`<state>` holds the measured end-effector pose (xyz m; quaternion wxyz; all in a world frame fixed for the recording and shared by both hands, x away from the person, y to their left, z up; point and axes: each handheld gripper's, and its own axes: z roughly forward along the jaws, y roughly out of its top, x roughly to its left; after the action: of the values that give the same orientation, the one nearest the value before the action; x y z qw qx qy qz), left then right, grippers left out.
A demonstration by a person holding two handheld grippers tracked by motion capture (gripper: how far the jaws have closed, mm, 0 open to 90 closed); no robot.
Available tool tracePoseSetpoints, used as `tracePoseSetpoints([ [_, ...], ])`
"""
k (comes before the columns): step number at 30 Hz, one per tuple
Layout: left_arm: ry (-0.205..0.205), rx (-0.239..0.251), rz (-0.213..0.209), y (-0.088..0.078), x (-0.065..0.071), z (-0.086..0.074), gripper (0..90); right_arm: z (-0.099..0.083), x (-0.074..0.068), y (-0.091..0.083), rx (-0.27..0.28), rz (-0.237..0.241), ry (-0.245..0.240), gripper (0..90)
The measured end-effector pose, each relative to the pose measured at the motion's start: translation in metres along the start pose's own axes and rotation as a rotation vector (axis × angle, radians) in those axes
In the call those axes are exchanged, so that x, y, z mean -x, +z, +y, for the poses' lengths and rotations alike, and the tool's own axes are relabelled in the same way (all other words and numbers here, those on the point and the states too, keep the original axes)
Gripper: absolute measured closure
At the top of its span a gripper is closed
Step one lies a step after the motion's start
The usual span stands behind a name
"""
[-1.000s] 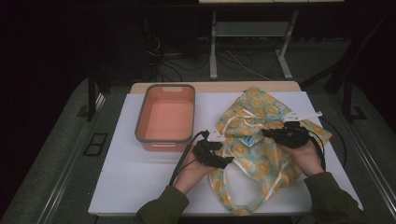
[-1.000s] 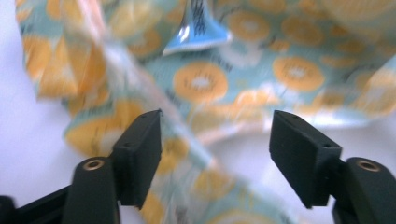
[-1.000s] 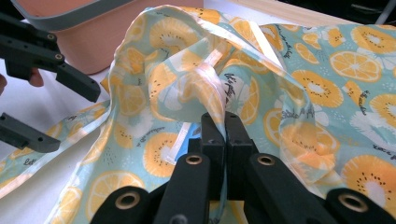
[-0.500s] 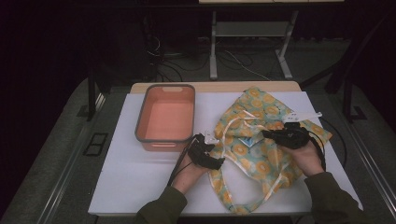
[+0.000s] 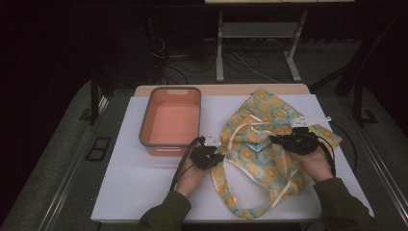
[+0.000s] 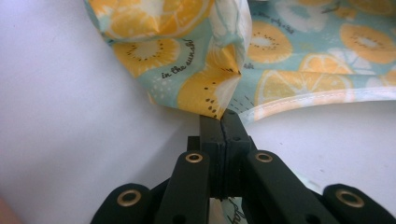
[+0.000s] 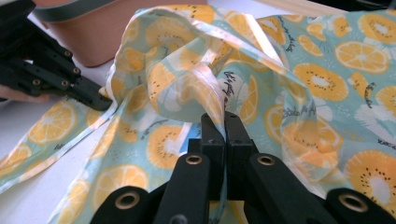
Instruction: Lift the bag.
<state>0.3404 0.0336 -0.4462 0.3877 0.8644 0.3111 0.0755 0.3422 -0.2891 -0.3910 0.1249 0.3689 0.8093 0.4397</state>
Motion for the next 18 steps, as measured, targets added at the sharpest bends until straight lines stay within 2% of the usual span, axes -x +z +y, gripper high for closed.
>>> tracePoseSetpoints([
  [6, -0.019, 0.038, -0.029, -0.011, 0.0, 0.001, 89.6, -0.009, -0.025, -0.006, -0.048, 0.055, -0.052, 87.7],
  [9, -0.03, 0.044, -0.045, -0.011, 0.001, 0.0, 89.6, -0.018, -0.037, -0.001, -0.096, 0.09, -0.084, 87.7],
  [13, -0.038, 0.051, -0.058, -0.013, 0.001, -0.001, 89.6, -0.032, -0.051, 0.014, -0.181, 0.128, -0.126, 86.9],
  [16, -0.044, 0.057, -0.063, -0.014, 0.0, -0.001, 89.6, -0.04, -0.057, 0.028, -0.249, 0.132, -0.158, 82.8],
  [18, -0.048, 0.059, -0.067, -0.015, -0.001, -0.002, 89.6, -0.04, -0.058, 0.028, -0.246, 0.125, -0.155, 74.2],
])
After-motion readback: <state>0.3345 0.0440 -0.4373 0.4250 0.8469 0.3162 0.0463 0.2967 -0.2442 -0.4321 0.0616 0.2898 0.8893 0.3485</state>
